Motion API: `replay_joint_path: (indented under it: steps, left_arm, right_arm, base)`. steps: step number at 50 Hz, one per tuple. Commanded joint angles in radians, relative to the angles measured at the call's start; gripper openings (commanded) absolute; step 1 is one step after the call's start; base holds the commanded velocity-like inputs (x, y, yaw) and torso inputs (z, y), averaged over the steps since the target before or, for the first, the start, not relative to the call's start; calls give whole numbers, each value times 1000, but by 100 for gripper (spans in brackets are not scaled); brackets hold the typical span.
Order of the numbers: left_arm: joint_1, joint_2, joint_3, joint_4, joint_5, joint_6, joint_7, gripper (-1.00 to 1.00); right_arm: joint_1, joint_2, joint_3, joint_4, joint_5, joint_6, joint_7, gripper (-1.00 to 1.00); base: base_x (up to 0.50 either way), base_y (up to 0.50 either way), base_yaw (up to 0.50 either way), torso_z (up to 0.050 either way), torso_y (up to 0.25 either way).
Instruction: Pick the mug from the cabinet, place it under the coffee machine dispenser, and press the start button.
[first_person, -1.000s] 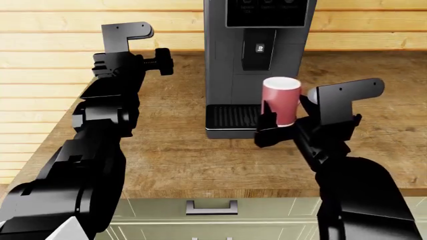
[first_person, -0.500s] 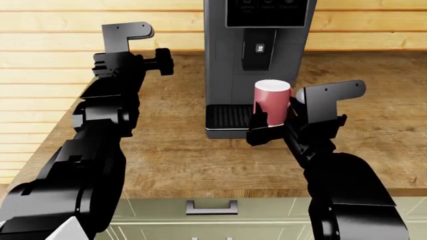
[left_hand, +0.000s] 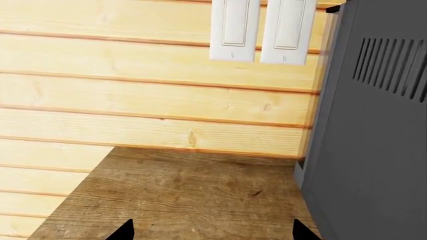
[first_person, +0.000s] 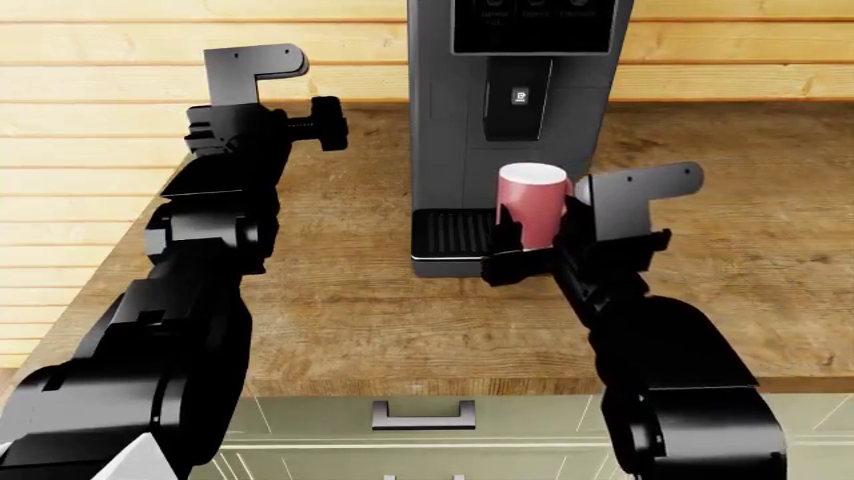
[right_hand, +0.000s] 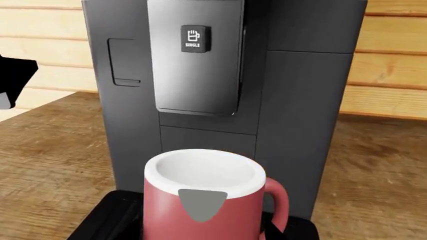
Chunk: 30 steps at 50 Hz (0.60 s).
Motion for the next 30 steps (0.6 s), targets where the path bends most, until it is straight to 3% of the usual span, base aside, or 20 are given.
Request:
replay_joint_path:
  steps: [1, 30]
  left_arm:
    - [-1, 0, 0, 0, -1, 1, 1, 100]
    - [0, 1, 0, 0, -1, 2, 5, 100]
  right_arm:
    - [21, 7, -19, 58, 18, -44, 21, -100]
    - [77, 6, -64, 287, 73, -205, 96, -100]
  base:
    - [0, 0, 0, 0, 0]
    - [0, 0, 0, 0, 0]
